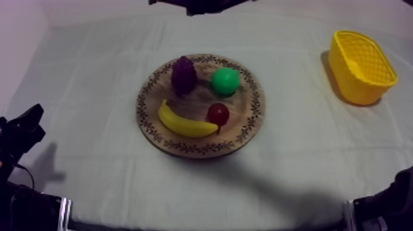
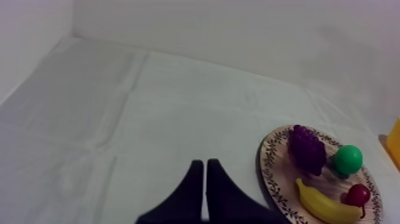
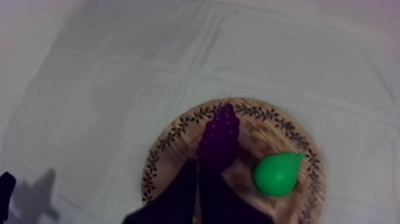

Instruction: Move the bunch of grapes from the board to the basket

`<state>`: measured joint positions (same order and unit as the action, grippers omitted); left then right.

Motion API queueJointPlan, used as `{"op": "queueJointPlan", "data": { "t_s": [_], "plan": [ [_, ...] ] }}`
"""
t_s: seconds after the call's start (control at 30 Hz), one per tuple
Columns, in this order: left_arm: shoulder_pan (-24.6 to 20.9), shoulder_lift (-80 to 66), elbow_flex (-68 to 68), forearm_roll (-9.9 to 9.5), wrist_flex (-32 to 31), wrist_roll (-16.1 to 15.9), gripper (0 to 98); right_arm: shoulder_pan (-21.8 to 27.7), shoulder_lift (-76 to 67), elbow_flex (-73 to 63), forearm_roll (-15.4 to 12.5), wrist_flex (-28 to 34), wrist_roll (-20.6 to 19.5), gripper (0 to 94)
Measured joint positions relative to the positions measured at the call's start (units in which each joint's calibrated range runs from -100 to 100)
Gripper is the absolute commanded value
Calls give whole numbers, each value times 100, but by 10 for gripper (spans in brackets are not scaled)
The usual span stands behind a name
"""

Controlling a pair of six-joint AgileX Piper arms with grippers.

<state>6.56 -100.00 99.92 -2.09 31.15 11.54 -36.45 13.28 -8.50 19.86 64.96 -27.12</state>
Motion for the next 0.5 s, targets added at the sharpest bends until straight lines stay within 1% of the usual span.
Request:
{"op": "queueJointPlan", "data": {
  "t_s": [0.13,0.3,0.4,0.5],
  "plan": [
    [0,0,0,0,0,0,1,-32,329,-171,72,197,-124,3],
    [0,0,0,0,0,0,1,-62,701,-192,84,327,-221,7],
    [0,0,0,0,0,0,1,-50,907,-200,95,356,-273,40],
    [0,0,0,0,0,0,1,-17,1053,-224,95,406,-316,92]
  ]
}}
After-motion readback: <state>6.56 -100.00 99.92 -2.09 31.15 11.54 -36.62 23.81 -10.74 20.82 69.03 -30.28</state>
